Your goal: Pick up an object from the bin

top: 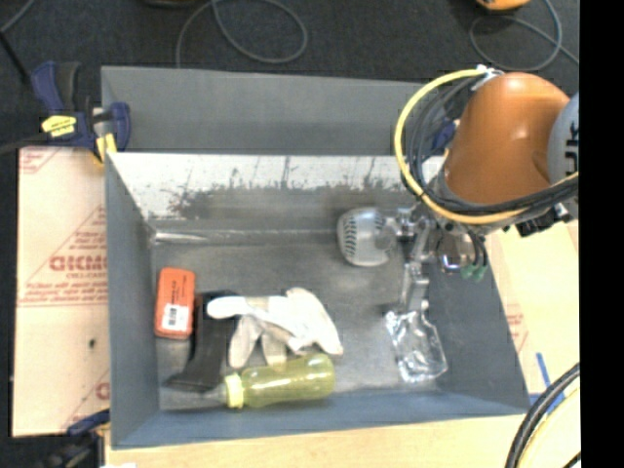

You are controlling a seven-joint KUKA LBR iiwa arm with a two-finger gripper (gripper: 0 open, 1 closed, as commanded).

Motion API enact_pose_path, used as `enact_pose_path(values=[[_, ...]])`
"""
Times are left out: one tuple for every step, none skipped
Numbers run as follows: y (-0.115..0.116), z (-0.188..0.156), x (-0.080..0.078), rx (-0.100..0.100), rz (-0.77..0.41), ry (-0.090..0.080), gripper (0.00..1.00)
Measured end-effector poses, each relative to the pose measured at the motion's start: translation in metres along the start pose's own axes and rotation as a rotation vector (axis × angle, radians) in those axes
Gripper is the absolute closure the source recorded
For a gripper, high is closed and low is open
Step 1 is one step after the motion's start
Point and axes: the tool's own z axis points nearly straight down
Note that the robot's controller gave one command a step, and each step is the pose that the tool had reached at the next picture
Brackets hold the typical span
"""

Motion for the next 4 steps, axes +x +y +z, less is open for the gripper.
enact_pose_path(values=[[0.01,0.01,0.0,0.0,0.194,0.001,0.0],[0.021,0.019,0.002,0.001,0.165,-0.001,0.0],[0.021,0.012,0.009,0.001,-0.011,0.0,0.0],[0.03,0.015,0.008,0.0,0.133,-0.002,0.0]])
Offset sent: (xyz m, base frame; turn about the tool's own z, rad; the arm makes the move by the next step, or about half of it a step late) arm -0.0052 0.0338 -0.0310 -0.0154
